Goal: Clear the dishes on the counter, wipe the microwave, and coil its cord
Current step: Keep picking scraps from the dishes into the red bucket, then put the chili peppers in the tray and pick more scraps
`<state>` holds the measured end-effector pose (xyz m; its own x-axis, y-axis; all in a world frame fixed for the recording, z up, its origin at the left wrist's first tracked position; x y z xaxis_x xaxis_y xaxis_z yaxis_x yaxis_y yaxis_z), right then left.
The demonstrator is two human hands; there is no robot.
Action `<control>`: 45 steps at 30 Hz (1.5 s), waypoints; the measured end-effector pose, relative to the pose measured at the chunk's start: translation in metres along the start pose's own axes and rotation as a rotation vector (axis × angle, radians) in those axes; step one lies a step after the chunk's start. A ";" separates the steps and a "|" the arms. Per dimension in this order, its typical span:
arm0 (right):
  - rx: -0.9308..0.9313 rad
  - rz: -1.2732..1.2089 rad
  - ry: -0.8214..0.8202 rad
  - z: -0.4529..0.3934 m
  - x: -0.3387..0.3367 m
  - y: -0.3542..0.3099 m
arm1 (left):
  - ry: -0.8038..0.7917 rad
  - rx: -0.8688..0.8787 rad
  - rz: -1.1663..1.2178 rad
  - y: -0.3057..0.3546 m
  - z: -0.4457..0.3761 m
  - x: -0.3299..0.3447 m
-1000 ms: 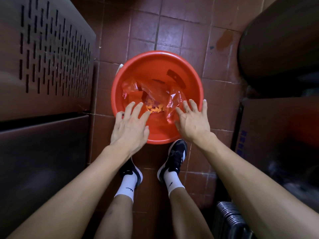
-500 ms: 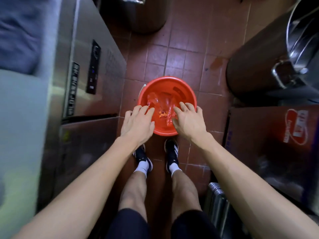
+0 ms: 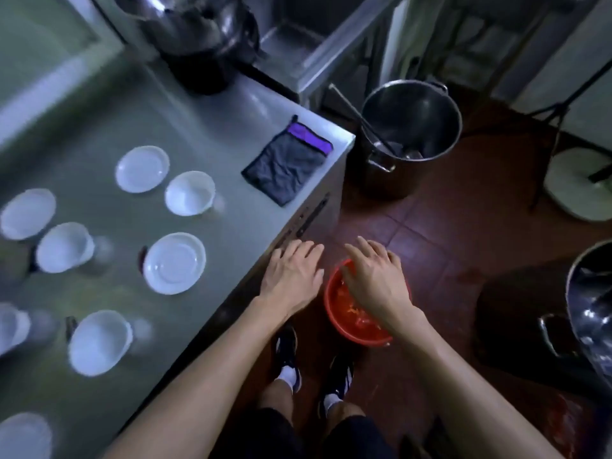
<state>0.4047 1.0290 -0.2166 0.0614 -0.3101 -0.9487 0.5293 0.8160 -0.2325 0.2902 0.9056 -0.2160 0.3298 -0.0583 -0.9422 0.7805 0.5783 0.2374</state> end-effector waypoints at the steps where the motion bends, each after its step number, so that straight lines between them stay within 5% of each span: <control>1: -0.052 -0.013 0.018 -0.003 -0.011 -0.014 | 0.028 -0.037 0.010 -0.007 0.009 -0.012; 12: -0.437 0.038 -0.007 -0.018 -0.049 -0.191 | 0.229 -0.392 0.111 -0.120 0.127 -0.080; 30: -0.783 0.063 -0.119 0.084 0.026 -0.498 | 0.427 -0.794 0.263 -0.312 0.413 -0.074; 45: -0.740 0.112 -0.221 0.077 0.085 -0.566 | 0.444 -0.880 0.329 -0.382 0.457 -0.057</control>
<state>0.1754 0.5029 -0.1492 0.2897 -0.2333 -0.9282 -0.1878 0.9371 -0.2941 0.2158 0.3158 -0.1452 0.0920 0.4113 -0.9068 -0.0352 0.9115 0.4099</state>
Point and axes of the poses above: each hand's wrist, its own z-axis away from the middle knuckle, its own x-axis out of the palm, y = z × x, the point moved 3 cm from there along -z, towards the middle knuckle, and after that the axes turned 5 degrees about z, right-handed, at the moved point
